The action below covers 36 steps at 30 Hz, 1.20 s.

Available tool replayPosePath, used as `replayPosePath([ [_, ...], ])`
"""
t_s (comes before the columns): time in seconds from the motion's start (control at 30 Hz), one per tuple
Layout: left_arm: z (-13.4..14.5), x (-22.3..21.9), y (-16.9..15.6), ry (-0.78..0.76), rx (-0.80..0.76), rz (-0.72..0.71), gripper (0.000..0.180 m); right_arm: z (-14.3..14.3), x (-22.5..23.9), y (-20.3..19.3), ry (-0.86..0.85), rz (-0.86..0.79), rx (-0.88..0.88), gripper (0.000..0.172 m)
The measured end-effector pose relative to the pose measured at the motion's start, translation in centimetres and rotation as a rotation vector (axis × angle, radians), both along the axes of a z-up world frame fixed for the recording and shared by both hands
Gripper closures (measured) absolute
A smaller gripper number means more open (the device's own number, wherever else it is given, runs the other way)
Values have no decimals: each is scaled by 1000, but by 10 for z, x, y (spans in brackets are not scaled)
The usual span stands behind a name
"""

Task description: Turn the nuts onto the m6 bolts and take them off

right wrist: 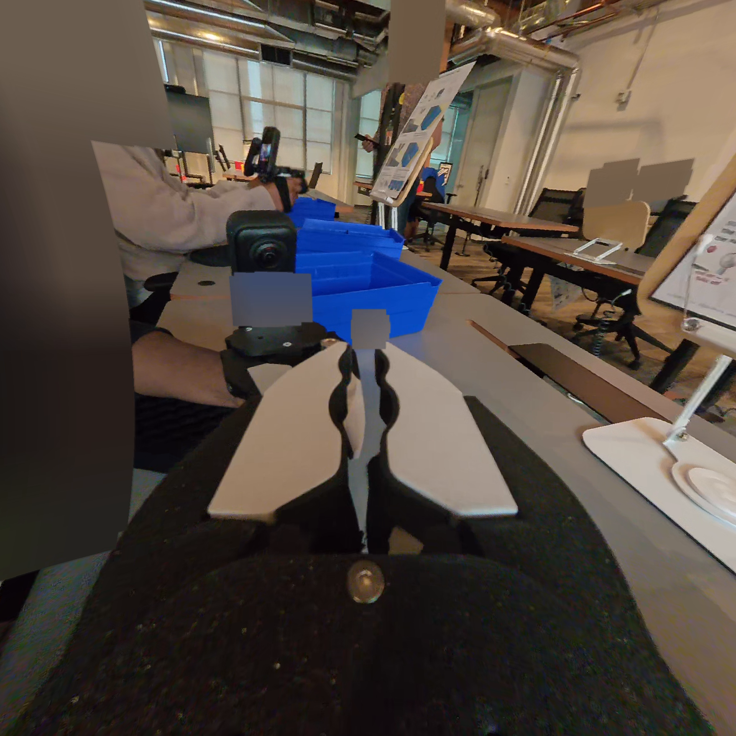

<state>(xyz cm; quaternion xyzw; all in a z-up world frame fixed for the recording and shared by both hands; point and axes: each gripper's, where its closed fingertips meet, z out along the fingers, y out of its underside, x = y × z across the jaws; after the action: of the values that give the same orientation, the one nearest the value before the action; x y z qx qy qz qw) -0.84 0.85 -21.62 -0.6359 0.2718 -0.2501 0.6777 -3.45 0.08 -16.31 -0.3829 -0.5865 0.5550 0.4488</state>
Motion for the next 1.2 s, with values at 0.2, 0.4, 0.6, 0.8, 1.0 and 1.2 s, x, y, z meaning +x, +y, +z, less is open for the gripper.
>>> replayPosePath([
  [0.2, -1, 0, 0, 3, -3, 2, 177, -4, -2, -11, -23, 46, 14, 142],
  [0.4, 1, -2, 0, -7, 1, 2, 177, -1, 0, 1, -6, 6, -7, 162],
  [0.6, -1, 0, 0, 7, -1, 0, 177, -5, -3, -12, -24, 49, 22, 144],
  [0.8, 1, -2, 0, -4, 3, 5, 177, -1, 1, -1, -6, 19, -3, 160],
  [1.0, -1, 1, 0, 8, 0, -1, 177, -4, -3, -11, -23, 43, 19, 147],
  [1.2, 0, -2, 1, -1, 0, 6, 177, 0, 1, -5, -4, 33, -5, 160],
])
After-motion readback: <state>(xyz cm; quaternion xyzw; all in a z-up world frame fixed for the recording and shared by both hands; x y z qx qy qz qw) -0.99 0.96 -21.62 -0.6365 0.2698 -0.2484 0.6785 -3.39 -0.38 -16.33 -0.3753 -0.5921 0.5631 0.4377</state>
